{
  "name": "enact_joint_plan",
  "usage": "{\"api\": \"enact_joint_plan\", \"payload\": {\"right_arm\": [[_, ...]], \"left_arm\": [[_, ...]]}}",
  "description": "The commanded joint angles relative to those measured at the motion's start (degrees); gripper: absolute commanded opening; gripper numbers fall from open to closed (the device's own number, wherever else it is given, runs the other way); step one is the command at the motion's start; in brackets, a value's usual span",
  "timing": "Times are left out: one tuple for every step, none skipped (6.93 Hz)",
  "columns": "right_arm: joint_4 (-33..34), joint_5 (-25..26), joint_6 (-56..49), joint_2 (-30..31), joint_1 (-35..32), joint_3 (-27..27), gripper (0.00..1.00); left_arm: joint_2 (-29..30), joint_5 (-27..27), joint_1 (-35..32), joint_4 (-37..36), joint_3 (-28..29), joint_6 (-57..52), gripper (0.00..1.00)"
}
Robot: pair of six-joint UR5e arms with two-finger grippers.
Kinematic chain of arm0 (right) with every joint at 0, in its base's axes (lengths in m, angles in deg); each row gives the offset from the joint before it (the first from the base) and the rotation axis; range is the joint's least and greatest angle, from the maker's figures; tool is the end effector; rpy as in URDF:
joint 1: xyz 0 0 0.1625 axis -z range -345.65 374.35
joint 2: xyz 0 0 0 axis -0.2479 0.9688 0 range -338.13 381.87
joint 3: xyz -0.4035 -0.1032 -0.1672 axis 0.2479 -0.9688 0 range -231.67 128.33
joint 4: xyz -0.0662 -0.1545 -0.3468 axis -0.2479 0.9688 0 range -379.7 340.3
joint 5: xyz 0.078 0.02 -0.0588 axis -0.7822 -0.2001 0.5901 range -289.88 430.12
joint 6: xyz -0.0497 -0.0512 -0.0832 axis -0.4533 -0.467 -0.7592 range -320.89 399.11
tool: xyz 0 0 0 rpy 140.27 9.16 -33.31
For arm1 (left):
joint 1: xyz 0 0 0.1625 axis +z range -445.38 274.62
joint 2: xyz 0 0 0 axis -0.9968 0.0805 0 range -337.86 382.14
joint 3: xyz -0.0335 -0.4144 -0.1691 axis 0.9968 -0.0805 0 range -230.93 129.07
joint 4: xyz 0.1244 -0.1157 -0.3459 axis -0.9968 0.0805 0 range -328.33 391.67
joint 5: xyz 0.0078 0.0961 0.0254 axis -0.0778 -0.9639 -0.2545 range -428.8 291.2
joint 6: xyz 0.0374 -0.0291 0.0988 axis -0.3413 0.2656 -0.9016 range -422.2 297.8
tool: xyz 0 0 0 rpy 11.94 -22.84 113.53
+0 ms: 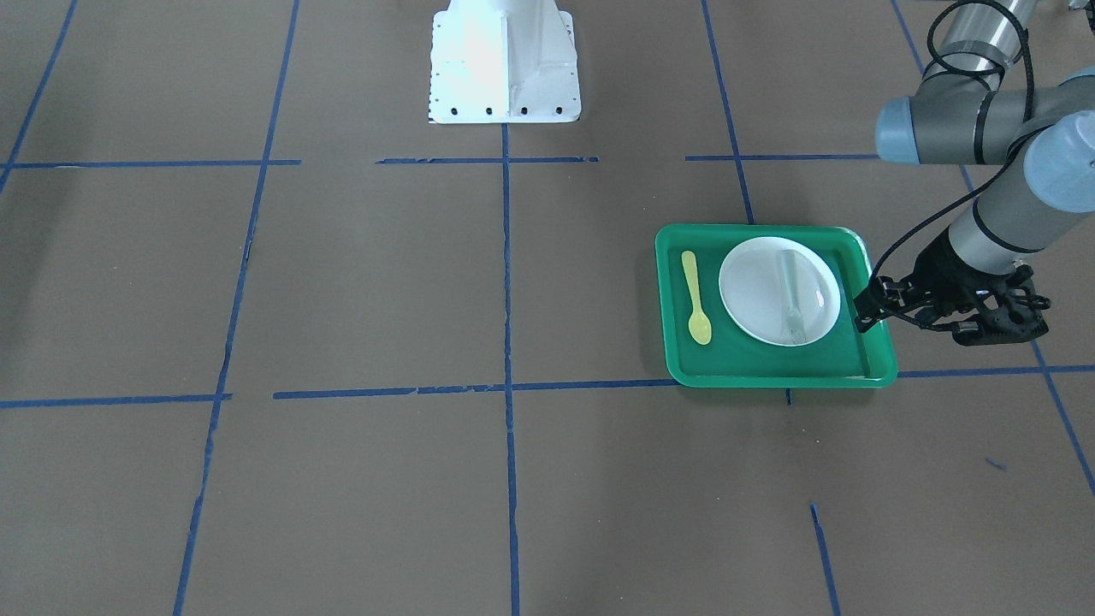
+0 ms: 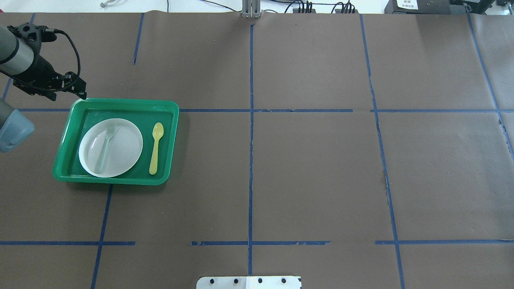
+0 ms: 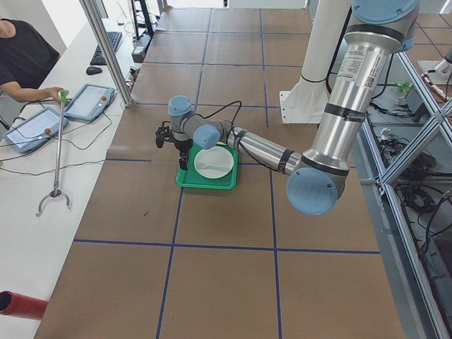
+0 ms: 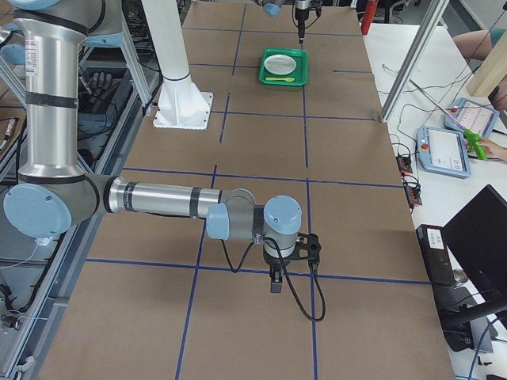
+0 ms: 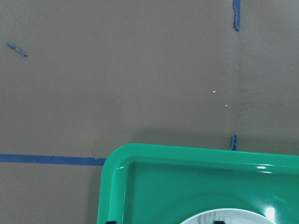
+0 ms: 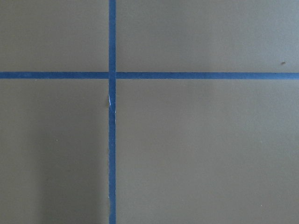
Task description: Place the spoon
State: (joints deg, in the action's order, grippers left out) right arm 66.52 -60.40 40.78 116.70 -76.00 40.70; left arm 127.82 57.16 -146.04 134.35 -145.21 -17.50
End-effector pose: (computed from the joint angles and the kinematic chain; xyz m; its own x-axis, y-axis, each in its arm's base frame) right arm 0.0646 -0.4247 0.7062 0.7597 0.0190 0.6500 -0.0284 0.9996 0.0041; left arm 0.2305 -0.5507 0.4921 0.6814 -0.0383 -0.7309 0.0939 0.9950 0.0354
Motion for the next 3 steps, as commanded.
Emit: {"api": "enact_joint_plan", "payload": {"right_arm": [[0.0, 0.0, 0.0, 0.0, 0.0, 0.0, 1.0], [0.0, 0.0, 0.0, 0.0, 0.0, 0.0, 1.0], [0.0, 0.0, 0.0, 0.0, 0.0, 0.0, 1.0]], "left_arm": [[-1.0, -0.2, -0.5, -0.5, -2.3, -0.9, 1.0], [-2.4, 0.1, -2.2, -0.9, -2.3, -6.5, 1.0], [-4.8, 0.2, -5.6, -0.9, -2.3, -12.0, 1.0]]}}
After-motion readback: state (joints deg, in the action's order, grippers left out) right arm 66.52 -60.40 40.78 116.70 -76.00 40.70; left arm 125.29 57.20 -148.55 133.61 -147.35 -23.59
